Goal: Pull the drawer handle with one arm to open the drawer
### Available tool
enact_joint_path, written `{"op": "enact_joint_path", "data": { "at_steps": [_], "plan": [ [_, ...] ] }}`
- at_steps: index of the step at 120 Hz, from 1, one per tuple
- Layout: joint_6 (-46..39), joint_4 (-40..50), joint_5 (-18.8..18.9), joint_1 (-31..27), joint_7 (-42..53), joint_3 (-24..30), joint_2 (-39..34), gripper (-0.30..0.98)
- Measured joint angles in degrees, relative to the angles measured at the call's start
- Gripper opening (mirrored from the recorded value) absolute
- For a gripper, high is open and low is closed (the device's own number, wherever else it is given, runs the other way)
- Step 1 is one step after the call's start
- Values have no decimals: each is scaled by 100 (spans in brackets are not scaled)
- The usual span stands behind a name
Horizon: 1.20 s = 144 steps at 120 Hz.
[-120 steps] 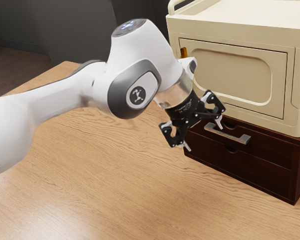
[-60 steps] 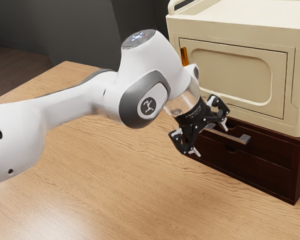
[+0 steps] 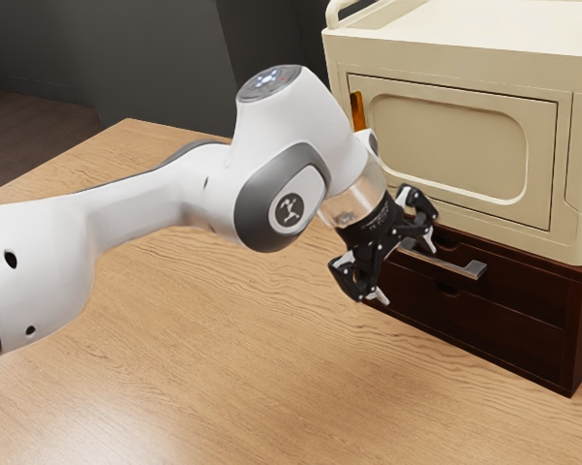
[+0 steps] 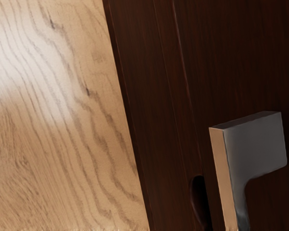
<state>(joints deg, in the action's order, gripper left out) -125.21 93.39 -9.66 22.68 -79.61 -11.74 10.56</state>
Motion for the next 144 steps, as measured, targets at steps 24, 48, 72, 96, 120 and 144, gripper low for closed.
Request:
{"op": "enact_joint_path", "data": {
  "at_steps": [24, 48, 72, 96, 120, 144],
  "plan": [
    [-7, -69, 5, -2, -100, 8, 115, 69],
    [-4, -123, 13, 11, -164, 13, 148, 56],
    [30, -127, 29, 19, -212, 16, 107, 20],
    [110, -128, 42, 25, -246, 5, 77, 0],
    [202, -113, 41, 27, -271, -6, 3, -7],
    [280, 50, 47, 47, -297, -13, -165, -10]
  ]
}}
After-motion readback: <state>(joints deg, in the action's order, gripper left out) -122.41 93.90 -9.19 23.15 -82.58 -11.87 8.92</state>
